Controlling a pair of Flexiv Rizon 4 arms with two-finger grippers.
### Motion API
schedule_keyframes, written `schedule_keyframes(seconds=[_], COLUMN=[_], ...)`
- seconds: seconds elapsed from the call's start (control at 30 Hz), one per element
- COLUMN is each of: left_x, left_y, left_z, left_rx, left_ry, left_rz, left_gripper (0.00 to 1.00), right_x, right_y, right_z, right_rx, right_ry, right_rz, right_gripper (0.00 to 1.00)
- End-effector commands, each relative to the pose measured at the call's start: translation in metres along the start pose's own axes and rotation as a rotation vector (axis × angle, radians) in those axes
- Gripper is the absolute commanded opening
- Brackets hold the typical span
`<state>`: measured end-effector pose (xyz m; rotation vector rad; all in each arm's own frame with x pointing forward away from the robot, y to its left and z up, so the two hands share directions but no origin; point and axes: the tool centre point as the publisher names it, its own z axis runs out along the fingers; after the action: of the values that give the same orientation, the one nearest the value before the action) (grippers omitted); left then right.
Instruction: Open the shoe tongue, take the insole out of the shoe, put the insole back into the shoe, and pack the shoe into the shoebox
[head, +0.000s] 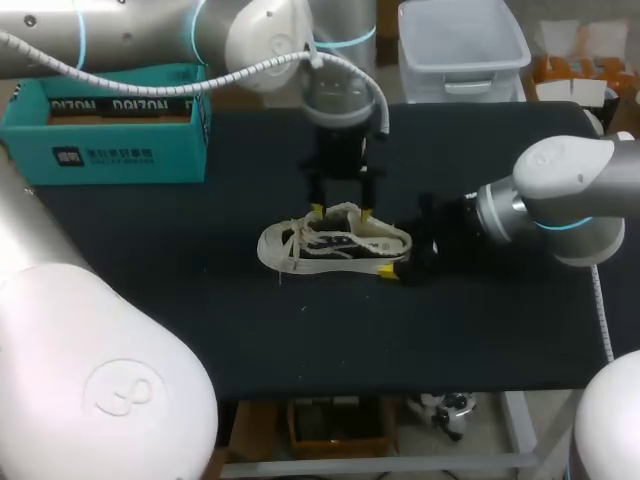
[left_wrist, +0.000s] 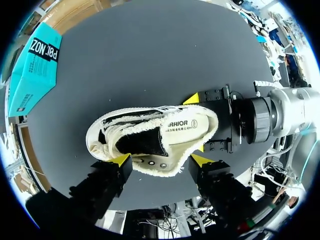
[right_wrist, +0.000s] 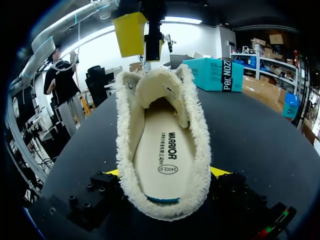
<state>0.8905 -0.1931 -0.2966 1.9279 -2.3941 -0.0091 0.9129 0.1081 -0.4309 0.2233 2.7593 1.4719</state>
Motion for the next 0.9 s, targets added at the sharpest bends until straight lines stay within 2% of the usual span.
schedule_keyframes(seconds=[0.03,0.43,0.7,0.73,0.77,0.83,0.87,0.9], left_x=[0.006,0.003,-0.001,-0.002,-0.003,-0.005,-0.006,-0.008], left_y=[-0.005,-0.012,-0.014,-0.015,-0.015,-0.015,-0.014,-0.014], left_z=[0.012,0.024,0.030,0.032,0.032,0.032,0.031,0.030], left_rx=[-0.004,0.008,-0.013,-0.013,-0.015,-0.017,-0.018,-0.017], left_ry=[-0.081,-0.150,-0.192,-0.198,-0.199,-0.200,-0.200,-0.199], left_rz=[-0.022,-0.087,-0.103,-0.108,-0.108,-0.110,-0.111,-0.113], left_gripper=[0.74,0.70,0.62,0.49,0.45,0.30,0.18,0.00], right_x=[0.000,0.000,0.000,0.000,0.000,0.000,0.000,0.000], right_y=[-0.004,-0.004,-0.004,-0.004,-0.004,-0.004,-0.004,-0.004], right_z=[0.001,0.001,0.001,0.001,0.001,0.001,0.001,0.001], right_rx=[-0.002,-0.002,-0.002,-0.002,-0.002,-0.002,-0.002,-0.002], right_ry=[0.002,0.002,0.002,0.002,0.002,0.002,0.002,0.002], right_rz=[0.000,0.000,0.000,0.000,0.000,0.000,0.000,0.000], right_gripper=[0.00,0.00,0.00,0.00,0.00,0.00,0.00,0.00])
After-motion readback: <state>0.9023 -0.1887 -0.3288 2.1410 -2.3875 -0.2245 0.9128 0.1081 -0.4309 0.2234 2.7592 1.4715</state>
